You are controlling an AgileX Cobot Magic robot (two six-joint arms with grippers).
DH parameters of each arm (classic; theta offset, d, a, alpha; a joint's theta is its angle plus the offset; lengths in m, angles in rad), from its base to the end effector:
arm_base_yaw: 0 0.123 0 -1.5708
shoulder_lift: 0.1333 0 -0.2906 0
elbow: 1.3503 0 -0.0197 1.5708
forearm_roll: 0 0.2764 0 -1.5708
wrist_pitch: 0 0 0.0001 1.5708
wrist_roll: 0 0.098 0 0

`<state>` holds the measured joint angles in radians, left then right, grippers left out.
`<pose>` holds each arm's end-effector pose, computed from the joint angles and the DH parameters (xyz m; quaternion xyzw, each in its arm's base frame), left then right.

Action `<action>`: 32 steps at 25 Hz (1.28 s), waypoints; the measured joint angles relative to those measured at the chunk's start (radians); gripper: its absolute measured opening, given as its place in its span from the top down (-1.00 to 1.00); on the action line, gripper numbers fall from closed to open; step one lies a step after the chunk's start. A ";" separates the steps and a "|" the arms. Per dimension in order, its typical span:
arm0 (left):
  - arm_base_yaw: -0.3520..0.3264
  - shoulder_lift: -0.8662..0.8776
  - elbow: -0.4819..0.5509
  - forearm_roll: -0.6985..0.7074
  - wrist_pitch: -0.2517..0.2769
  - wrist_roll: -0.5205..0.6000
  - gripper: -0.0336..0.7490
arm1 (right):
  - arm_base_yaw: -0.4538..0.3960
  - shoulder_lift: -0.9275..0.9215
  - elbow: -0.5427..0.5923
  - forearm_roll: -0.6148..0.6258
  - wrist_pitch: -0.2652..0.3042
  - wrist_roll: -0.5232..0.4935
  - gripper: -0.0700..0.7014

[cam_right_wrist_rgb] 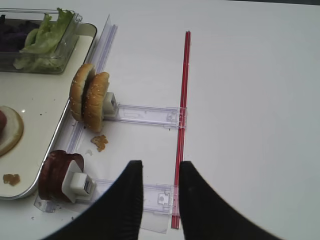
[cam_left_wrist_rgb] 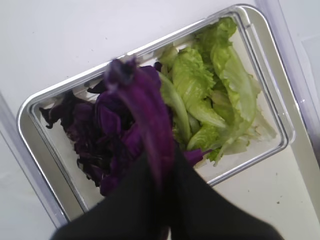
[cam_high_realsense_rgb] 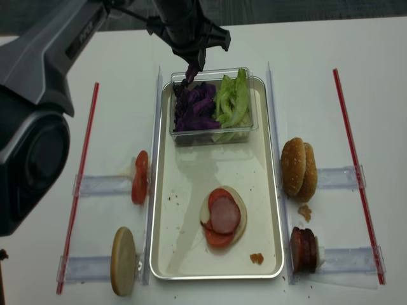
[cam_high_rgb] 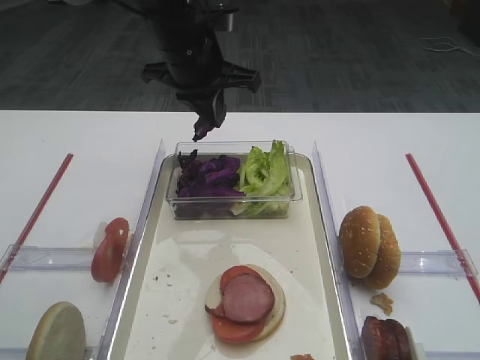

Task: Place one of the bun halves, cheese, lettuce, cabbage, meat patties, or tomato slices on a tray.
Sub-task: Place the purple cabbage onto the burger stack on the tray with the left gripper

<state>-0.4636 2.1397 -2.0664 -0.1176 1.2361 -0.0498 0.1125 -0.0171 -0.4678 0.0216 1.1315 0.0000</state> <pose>0.4398 -0.2320 0.2769 0.1928 0.9641 -0.1001 0.1527 0.0158 0.0037 0.2708 -0.0499 0.8734 0.0380 0.4830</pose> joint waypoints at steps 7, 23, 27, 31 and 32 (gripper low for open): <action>0.000 -0.097 0.073 -0.015 0.002 -0.002 0.87 | 0.000 0.000 0.000 0.000 0.000 0.000 0.26; -0.034 -0.335 0.446 -0.025 0.000 -0.002 0.87 | 0.000 0.000 0.000 0.000 0.000 0.000 0.26; -0.079 -0.353 0.498 -0.025 0.000 -0.002 0.87 | 0.000 0.000 0.000 0.000 0.000 0.000 0.26; -0.139 -0.355 0.521 -0.025 -0.002 -0.010 0.87 | 0.000 0.000 0.000 0.000 0.000 0.000 0.26; -0.155 -0.356 0.525 -0.025 -0.002 -0.014 0.87 | 0.000 0.000 0.000 0.000 0.000 0.000 0.26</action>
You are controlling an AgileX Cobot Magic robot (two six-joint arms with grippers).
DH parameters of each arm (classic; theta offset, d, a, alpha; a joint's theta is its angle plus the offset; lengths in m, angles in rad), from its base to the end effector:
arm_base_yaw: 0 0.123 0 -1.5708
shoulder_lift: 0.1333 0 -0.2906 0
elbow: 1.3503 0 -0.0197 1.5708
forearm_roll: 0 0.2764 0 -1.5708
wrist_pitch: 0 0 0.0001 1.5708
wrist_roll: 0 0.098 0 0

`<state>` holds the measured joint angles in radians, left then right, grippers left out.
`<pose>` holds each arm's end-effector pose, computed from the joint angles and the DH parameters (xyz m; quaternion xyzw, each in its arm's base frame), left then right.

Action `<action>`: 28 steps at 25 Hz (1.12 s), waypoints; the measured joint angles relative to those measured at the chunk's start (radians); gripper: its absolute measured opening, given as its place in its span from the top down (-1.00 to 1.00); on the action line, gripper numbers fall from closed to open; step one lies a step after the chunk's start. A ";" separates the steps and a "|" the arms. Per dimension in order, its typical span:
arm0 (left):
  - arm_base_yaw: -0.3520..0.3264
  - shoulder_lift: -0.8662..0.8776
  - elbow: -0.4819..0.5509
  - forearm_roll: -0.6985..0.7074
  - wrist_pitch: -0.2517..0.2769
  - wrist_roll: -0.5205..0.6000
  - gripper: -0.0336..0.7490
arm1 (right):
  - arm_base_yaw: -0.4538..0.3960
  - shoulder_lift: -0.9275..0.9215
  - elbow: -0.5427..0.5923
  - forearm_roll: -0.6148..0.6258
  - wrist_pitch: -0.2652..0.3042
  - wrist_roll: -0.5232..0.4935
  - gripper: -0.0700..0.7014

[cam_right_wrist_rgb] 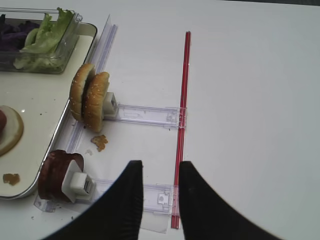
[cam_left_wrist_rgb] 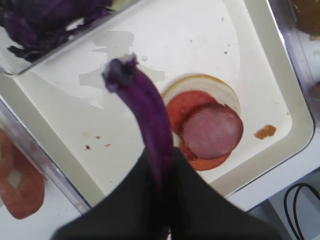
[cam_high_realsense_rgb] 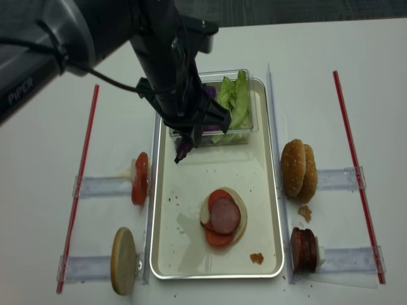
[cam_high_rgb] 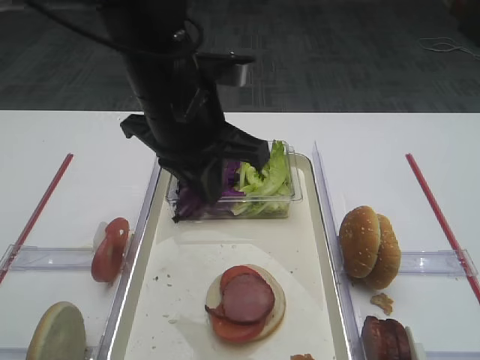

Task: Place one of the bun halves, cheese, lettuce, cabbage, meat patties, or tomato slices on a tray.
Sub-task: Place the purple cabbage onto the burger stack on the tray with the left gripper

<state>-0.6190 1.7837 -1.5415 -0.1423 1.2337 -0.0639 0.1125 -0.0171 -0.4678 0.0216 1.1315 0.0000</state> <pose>0.3121 -0.2384 0.2777 0.2555 0.9601 -0.0953 0.0624 0.0158 0.0037 0.2708 -0.0499 0.8734 0.0380 0.4830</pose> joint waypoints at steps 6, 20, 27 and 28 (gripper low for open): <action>-0.088 -0.002 0.016 0.000 -0.005 -0.025 0.87 | 0.000 0.000 0.000 0.000 0.000 0.000 0.26; -0.159 -0.002 0.162 -0.018 -0.107 -0.052 0.87 | 0.000 0.000 0.000 0.000 0.000 0.000 0.26; -0.168 0.027 0.162 -0.062 -0.157 -0.043 0.87 | 0.000 0.000 0.000 0.000 0.000 0.000 0.26; -0.173 0.042 0.162 -0.066 -0.159 -0.041 0.87 | 0.000 0.000 0.000 0.000 0.000 0.000 0.26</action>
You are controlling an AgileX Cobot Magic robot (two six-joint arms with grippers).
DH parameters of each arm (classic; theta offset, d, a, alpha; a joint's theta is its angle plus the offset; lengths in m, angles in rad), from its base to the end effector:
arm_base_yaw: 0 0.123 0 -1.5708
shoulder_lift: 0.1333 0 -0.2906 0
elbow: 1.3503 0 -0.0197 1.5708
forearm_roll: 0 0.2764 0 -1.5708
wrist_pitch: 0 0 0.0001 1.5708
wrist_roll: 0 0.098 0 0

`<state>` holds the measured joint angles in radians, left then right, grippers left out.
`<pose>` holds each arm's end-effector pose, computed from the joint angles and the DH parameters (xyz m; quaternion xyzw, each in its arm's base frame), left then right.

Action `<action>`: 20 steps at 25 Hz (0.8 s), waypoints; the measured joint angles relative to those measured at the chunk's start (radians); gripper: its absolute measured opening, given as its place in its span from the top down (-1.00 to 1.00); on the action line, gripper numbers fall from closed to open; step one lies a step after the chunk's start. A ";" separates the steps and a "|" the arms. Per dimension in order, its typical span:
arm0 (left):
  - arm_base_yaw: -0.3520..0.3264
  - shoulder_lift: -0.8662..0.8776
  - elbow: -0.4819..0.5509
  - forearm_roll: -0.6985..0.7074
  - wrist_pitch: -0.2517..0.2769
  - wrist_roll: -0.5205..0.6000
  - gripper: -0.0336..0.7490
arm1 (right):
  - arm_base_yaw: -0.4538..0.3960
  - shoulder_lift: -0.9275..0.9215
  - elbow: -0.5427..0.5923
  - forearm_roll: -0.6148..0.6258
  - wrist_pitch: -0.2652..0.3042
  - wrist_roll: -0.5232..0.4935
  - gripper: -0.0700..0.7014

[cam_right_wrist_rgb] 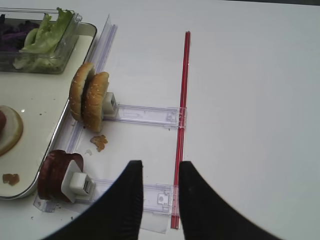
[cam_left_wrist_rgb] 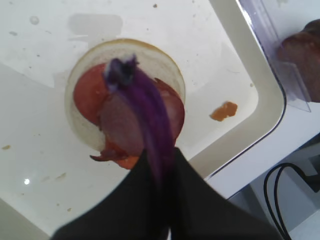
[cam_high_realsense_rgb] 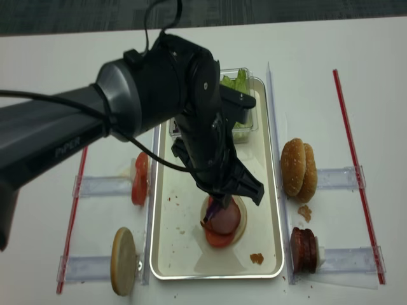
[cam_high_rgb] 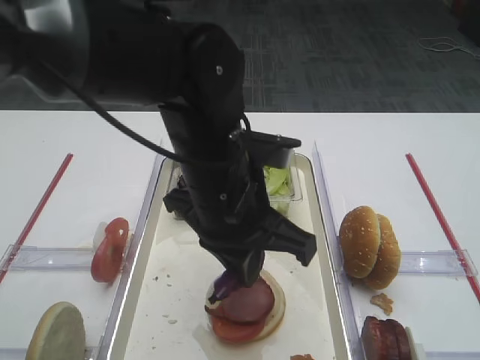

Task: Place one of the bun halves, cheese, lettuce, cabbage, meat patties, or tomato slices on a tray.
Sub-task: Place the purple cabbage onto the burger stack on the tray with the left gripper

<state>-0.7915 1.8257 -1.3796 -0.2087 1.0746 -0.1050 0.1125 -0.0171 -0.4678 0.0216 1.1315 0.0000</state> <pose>0.2611 -0.2898 0.2180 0.2933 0.9489 -0.1150 0.0204 0.0158 0.0037 0.2708 -0.0499 0.8734 0.0380 0.4830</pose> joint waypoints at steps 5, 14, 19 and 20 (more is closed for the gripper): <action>-0.025 0.062 0.000 -0.005 -0.016 0.015 0.87 | 0.000 0.000 0.000 0.000 0.000 0.000 0.26; -0.028 0.096 0.000 -0.006 -0.065 0.018 0.87 | 0.000 0.000 0.000 0.000 0.000 0.000 0.26; -0.028 0.096 0.000 -0.005 -0.076 0.019 0.87 | 0.000 0.000 0.000 0.000 0.000 0.000 0.26; -0.028 0.096 0.000 -0.005 -0.076 0.020 0.87 | 0.000 0.000 0.000 0.000 0.000 0.000 0.26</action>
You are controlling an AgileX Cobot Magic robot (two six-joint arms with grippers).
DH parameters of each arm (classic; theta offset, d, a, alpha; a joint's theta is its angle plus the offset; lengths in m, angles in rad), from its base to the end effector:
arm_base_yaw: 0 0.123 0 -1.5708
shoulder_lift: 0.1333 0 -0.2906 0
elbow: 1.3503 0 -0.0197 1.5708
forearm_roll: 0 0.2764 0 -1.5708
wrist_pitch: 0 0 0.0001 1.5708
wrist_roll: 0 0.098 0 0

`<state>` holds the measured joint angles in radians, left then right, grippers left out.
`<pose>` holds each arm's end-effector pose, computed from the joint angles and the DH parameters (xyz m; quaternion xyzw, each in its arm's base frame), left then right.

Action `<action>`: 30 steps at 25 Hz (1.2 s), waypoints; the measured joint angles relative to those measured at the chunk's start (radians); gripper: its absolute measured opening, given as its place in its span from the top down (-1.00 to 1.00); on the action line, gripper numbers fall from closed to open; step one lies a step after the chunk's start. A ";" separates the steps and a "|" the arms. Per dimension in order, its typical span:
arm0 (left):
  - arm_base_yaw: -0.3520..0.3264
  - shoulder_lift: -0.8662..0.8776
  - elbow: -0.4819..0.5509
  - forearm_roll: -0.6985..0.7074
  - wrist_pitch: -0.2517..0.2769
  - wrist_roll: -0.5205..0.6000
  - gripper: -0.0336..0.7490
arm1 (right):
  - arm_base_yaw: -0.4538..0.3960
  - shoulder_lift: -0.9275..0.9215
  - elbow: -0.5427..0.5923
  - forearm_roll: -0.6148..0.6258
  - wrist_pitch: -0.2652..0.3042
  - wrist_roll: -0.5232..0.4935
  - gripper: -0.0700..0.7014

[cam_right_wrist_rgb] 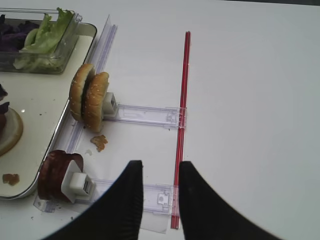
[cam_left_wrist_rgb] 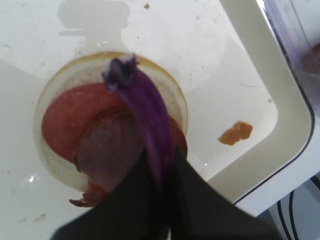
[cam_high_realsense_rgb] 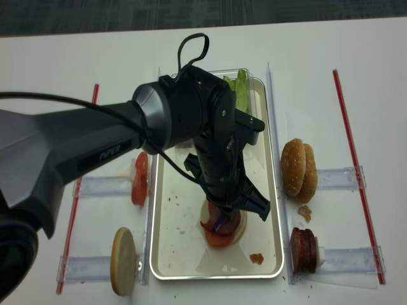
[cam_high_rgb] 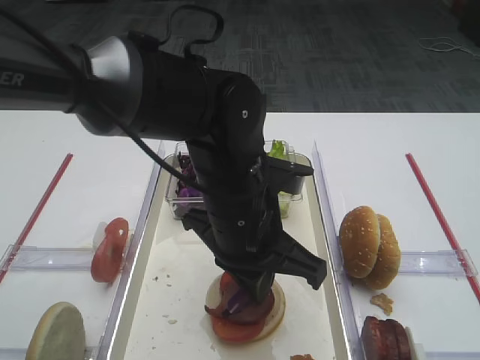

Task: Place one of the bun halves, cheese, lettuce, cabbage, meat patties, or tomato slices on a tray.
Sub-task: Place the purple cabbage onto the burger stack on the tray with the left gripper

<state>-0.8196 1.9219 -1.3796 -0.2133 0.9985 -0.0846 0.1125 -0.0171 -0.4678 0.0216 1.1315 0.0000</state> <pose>0.2633 -0.3075 0.1807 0.3078 0.9451 -0.1088 0.0119 0.0158 0.0037 0.2708 -0.0499 0.8734 0.0380 0.4830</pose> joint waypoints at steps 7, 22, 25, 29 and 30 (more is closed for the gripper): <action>0.000 0.000 0.000 0.000 0.003 0.000 0.87 | 0.000 0.000 0.000 0.000 0.000 0.000 0.26; 0.000 0.000 0.000 0.002 0.011 0.001 0.87 | 0.000 0.000 0.000 0.000 0.000 0.000 0.26; 0.000 0.000 0.000 0.002 0.012 0.001 0.87 | 0.000 0.000 0.000 0.000 0.000 0.000 0.26; 0.000 0.000 0.000 0.003 0.012 0.001 0.87 | 0.000 0.000 0.000 0.000 0.000 0.000 0.26; 0.000 0.000 0.000 0.003 0.012 0.001 0.87 | 0.000 0.000 0.000 0.000 0.000 0.000 0.26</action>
<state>-0.8196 1.9219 -1.3796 -0.2099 1.0107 -0.0838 0.1125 -0.0171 -0.4678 0.0216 1.1315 0.0000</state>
